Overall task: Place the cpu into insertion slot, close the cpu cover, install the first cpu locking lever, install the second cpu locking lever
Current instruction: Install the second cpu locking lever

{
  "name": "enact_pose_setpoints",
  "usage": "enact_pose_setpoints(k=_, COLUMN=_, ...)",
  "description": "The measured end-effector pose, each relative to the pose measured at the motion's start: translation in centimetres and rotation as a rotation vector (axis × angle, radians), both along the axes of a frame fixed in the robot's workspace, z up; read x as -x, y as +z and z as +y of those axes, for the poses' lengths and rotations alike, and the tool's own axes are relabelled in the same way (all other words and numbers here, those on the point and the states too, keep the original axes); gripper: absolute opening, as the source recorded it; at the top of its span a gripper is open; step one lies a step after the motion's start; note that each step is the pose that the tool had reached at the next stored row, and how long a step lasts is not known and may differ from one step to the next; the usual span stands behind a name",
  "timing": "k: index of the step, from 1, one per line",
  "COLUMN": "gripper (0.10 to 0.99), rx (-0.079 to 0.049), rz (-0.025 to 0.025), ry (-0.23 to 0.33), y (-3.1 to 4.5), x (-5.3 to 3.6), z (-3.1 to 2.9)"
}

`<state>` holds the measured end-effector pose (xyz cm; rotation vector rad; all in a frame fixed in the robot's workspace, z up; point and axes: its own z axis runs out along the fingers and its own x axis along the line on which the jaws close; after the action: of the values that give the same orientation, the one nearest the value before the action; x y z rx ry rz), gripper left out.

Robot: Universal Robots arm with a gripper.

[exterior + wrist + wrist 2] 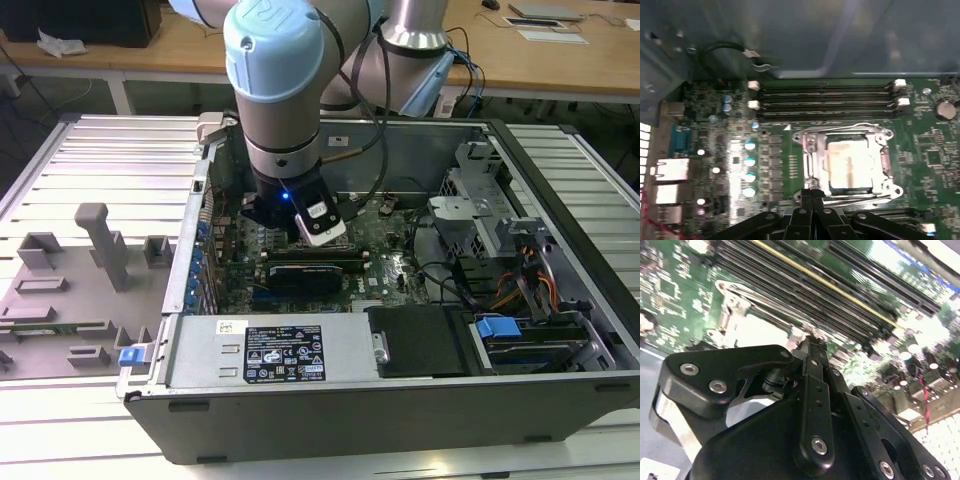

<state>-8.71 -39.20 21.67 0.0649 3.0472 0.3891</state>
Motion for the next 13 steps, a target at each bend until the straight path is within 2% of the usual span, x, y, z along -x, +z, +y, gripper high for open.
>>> enact_pose_setpoints(k=3, gripper=0.106, rx=0.000, rz=0.0074, ry=0.000, y=0.00, x=-1.73, z=-0.14)
enact_pose_setpoints(k=5, gripper=0.106, rx=0.001, rz=0.0114, ry=0.000, y=0.00, x=-2.27, z=-0.13)
enact_pose_setpoints(k=7, gripper=0.106, rx=0.012, rz=0.0198, ry=-0.001, y=0.00, x=-2.87, z=0.01)
enact_pose_setpoints(k=8, gripper=0.106, rx=0.026, rz=0.0262, ry=-0.001, y=0.00, x=-3.20, z=0.24)
enact_pose_setpoints(k=9, gripper=0.106, rx=0.038, rz=0.0301, ry=-0.001, y=0.00, x=-3.36, z=0.54)
enact_pose_setpoints(k=10, gripper=0.106, rx=0.049, rz=0.0331, ry=-0.001, y=0.00, x=-3.48, z=0.96)
enact_pose_setpoints(k=11, gripper=0.106, rx=0.063, rz=0.0357, ry=-0.001, y=0.00, x=-3.61, z=1.84)
enact_pose_setpoints(k=13, gripper=0.106, rx=0.072, rz=0.0375, ry=-0.001, y=0.00, x=-3.77, z=2.83)
